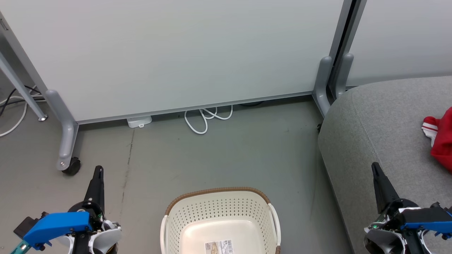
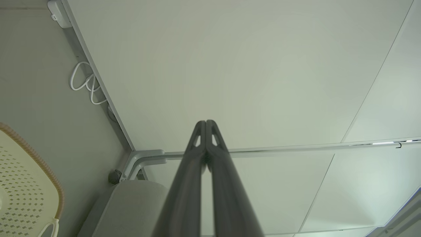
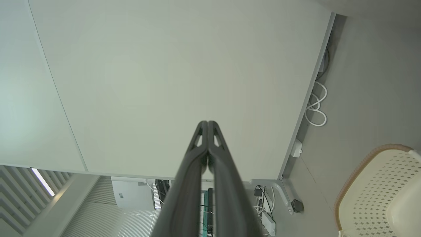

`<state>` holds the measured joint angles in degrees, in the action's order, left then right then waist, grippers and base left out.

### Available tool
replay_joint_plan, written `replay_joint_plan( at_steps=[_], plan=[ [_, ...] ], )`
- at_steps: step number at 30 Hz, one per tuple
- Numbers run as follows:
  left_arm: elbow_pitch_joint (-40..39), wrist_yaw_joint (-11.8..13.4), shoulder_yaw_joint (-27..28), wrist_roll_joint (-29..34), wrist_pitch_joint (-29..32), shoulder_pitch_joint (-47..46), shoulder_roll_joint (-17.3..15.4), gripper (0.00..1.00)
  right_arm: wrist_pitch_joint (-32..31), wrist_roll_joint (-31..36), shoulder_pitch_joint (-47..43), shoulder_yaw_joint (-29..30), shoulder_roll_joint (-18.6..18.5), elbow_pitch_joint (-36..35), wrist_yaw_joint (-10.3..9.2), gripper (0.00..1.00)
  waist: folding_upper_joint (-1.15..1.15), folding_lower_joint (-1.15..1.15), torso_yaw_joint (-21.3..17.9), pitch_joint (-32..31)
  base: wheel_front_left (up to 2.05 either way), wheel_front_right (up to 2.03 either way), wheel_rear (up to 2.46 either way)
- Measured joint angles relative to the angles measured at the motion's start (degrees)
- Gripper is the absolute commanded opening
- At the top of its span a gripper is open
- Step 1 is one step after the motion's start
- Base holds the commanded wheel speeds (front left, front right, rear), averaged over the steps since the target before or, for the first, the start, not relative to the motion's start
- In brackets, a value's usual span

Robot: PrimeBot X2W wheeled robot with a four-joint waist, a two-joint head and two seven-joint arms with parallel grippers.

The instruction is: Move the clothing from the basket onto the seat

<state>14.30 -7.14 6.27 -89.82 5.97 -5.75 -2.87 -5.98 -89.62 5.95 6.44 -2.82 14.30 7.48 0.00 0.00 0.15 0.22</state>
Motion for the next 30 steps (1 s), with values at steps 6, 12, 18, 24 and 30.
replay_joint_plan(
  at_steps=[6,12,18,24,30],
  plan=[
    [-0.07,-0.21,0.24,-2.20,0.52,-0.12,0.00,0.00,-0.53,-2.38,0.01,0.07,0.00,-0.19,0.00,0.00,0.00,0.00,-0.14,-0.04,0.00,0.00,0.00],
    [-0.11,-0.25,0.27,-2.53,0.56,-0.19,0.00,0.00,-0.57,-2.71,0.01,0.08,0.00,-0.21,0.00,0.00,0.00,0.00,-0.15,-0.04,0.00,0.00,0.00],
    [-0.11,-0.26,0.27,-2.53,0.56,-0.19,0.00,0.00,-0.57,-2.71,0.01,0.08,0.00,-0.21,0.00,0.00,0.00,0.00,-0.15,-0.04,0.00,0.00,0.00],
    [-0.11,-0.26,0.27,-2.53,0.56,-0.19,0.00,0.00,-0.57,-2.71,0.01,0.08,0.00,-0.21,0.00,0.00,0.00,0.00,-0.15,-0.04,0.00,0.00,0.00],
    [-0.11,-0.26,0.27,-2.53,0.56,-0.19,0.00,0.00,-0.57,-2.71,0.01,0.08,0.00,-0.21,0.00,0.00,0.00,0.00,-0.15,-0.04,0.00,0.00,0.00]
  ],
)
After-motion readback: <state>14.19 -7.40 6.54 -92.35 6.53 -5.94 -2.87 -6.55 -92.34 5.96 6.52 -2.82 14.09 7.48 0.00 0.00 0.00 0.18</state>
